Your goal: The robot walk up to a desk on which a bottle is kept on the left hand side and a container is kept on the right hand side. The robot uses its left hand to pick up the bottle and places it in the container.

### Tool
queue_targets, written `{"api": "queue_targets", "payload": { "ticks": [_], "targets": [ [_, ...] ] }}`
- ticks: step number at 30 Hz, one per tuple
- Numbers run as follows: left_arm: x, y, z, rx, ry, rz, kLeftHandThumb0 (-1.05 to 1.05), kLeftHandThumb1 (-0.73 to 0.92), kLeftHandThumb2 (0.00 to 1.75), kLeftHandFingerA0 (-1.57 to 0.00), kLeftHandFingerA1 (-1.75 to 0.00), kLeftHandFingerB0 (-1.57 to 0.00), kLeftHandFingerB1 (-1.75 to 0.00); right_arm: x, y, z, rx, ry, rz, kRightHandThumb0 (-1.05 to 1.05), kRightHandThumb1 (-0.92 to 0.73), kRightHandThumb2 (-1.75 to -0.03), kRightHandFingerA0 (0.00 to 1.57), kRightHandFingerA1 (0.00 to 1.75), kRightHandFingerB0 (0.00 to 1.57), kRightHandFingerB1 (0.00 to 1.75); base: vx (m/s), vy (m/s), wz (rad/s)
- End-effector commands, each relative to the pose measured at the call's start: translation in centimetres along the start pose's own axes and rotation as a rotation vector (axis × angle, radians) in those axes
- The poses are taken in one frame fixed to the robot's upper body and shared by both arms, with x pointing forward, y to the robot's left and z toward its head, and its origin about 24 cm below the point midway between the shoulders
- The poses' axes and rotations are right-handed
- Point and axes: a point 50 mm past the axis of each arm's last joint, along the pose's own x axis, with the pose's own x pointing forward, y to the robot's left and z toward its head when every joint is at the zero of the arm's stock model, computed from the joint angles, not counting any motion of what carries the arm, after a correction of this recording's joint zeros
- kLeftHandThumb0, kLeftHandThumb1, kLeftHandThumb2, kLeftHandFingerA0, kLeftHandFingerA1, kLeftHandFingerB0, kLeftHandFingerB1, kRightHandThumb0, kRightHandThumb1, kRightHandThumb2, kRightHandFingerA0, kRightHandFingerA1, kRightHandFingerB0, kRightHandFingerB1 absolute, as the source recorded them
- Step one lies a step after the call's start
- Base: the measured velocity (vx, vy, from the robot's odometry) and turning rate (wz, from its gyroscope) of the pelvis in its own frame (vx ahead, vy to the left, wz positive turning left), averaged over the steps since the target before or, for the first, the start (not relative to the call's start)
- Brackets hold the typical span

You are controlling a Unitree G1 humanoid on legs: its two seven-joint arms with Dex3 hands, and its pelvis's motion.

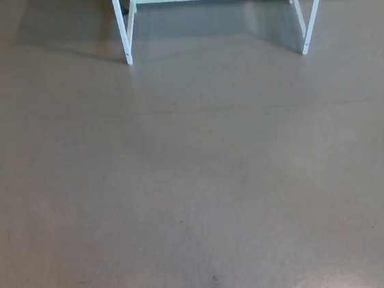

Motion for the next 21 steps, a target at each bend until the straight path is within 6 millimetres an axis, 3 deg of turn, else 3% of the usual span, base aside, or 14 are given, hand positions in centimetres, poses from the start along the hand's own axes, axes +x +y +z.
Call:
{"api": "queue_targets", "payload": {
  "ticks": [1,3,4,5,9,10,12,13,15,17,18,19,20,21],
  "targets": [
    [-0.53,1.87,6.1,-0.487,-0.297,-0.269,-0.04,0.72,0.62,-0.15,-0.3,-0.13,-0.27,0.06,-1.22,5.23,0.595,-0.213,0.194,-0.3,-0.36,-0.6,0.47,0.54,0.34,0.44,0.04,-0.017,0.09],
    [-0.53,1.88,6.1,-0.487,-0.294,-0.268,-0.04,0.72,0.62,-0.16,-0.3,-0.13,-0.27,0.05,-1.25,5.23,0.603,-0.21,0.201,-0.33,-0.36,-0.62,0.47,0.55,0.33,0.45,0.09,-0.11,0.07],
    [-0.5,1.87,6.18,-0.489,-0.295,-0.266,-0.05,0.71,0.61,-0.17,-0.31,-0.15,-0.27,0.1,-1.24,5.36,0.608,-0.21,0.206,-0.29,-0.45,-0.53,0.5,0.5,0.36,0.39,0.1,-0.162,0.1],
    [-0.49,1.86,6.24,-0.49,-0.297,-0.265,-0.05,0.71,0.61,-0.17,-0.31,-0.15,-0.27,0.15,-1.25,5.46,0.612,-0.207,0.209,-0.38,-0.37,-0.66,0.46,0.55,0.33,0.47,0.13,-0.193,0.11],
    [-0.52,1.83,6.34,-0.49,-0.302,-0.271,-0.06,0.7,0.61,-0.16,-0.31,-0.15,-0.27,0.16,-1.25,5.71,0.609,-0.205,0.212,-0.4,-0.38,-0.68,0.47,0.56,0.33,0.48,0.16,-0.322,0.2],
    [-0.55,1.89,6.33,-0.486,-0.301,-0.268,-0.08,0.7,0.62,-0.18,-0.32,-0.15,-0.28,0.23,-1.13,5.8,0.644,-0.189,0.202,-0.47,-0.6,-0.57,0.54,0.5,0.42,0.41,0.17,-0.422,-0.26],
    [-0.56,1.9,6.32,-0.486,-0.301,-0.269,-0.08,0.7,0.62,-0.18,-0.32,-0.15,-0.28,0.24,-1.12,5.81,0.648,-0.186,0.201,-0.47,-0.6,-0.57,0.54,0.5,0.42,0.41,0.24,-0.2,-0.03],
    [-0.52,1.92,6.35,-0.487,-0.295,-0.265,-0.1,0.7,0.6,-0.19,-0.32,-0.17,-0.28,0.21,-1.09,5.86,0.647,-0.187,0.201,-0.75,-0.88,-0.66,0.51,0.5,0.44,0.43,0.27,-0.126,-0.03],
    [-0.56,1.91,6.29,-0.488,-0.295,-0.269,-0.11,0.69,0.62,-0.17,-0.32,-0.14,-0.28,0.18,-1.06,6.0,0.646,-0.186,0.2,-0.85,-0.84,-0.71,0.5,0.52,0.4,0.43,0.26,-0.086,-0.01],
    [-0.59,1.9,6.25,-0.488,-0.296,-0.273,-0.12,0.69,0.61,-0.17,-0.32,-0.14,-0.28,0.19,-1.07,6.06,0.645,-0.184,0.199,-0.79,-0.88,-0.66,0.49,0.49,0.41,0.43,0.21,-0.027,-0.07],
    [-0.61,1.94,6.22,-0.493,-0.295,-0.274,-0.12,0.68,0.62,-0.18,-0.32,-0.15,-0.28,0.23,-1.14,6.03,0.666,-0.18,0.2,-0.59,-0.62,-0.58,0.53,0.51,0.41,0.44,0.3,0.032,-0.1],
    [-0.61,1.94,6.22,-0.493,-0.295,-0.274,-0.12,0.68,0.62,-0.18,-0.32,-0.15,-0.28,0.23,-1.14,6.03,0.666,-0.18,0.2,-0.59,-0.62,-0.58,0.53,0.51,0.41,0.44,0.32,0.069,-0.14],
    [-0.61,1.97,6.27,-0.492,-0.295,-0.268,-0.12,0.67,0.6,-0.2,-0.32,-0.17,-0.28,0.25,-1.15,6.09,0.664,-0.18,0.203,-0.3,-0.48,-0.54,0.52,0.51,0.41,0.44,0.3,0.132,-0.14],
    [-0.62,1.98,6.29,-0.492,-0.295,-0.268,-0.13,0.67,0.6,-0.2,-0.32,-0.16,-0.28,0.2,-1.14,6.13,0.65,-0.184,0.21,-0.16,-0.39,-0.53,0.48,0.51,0.38,0.43,0.32,0.182,-0.13]
  ]
}}
